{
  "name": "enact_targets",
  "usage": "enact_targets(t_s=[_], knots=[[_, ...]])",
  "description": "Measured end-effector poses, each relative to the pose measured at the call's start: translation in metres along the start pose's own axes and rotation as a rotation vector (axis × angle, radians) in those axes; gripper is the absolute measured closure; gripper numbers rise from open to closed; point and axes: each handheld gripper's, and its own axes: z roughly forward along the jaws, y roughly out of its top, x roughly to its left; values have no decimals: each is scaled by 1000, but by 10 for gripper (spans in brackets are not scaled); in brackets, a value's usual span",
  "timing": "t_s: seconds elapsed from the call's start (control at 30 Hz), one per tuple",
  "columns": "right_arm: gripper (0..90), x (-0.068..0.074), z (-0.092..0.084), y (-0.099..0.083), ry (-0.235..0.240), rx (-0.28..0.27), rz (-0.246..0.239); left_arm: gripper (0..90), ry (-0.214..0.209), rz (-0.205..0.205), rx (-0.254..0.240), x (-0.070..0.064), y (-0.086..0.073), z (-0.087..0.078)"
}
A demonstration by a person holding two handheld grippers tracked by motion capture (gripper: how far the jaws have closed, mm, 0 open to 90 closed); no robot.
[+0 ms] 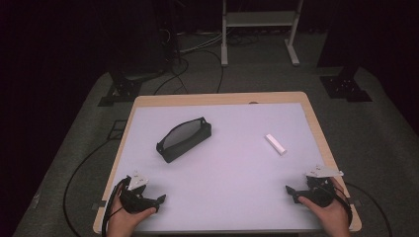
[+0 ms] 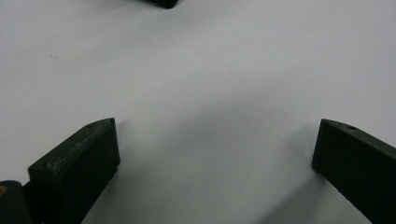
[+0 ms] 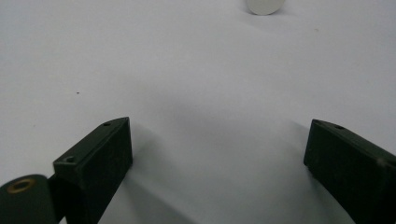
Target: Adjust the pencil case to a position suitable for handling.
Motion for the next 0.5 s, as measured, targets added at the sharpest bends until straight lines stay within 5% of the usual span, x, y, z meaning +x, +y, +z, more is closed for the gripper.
enact_targets(t_s=[0.5], knots=[[70,0,0,0,0,-1,0,136,-1,14,-18,3,3,-8]])
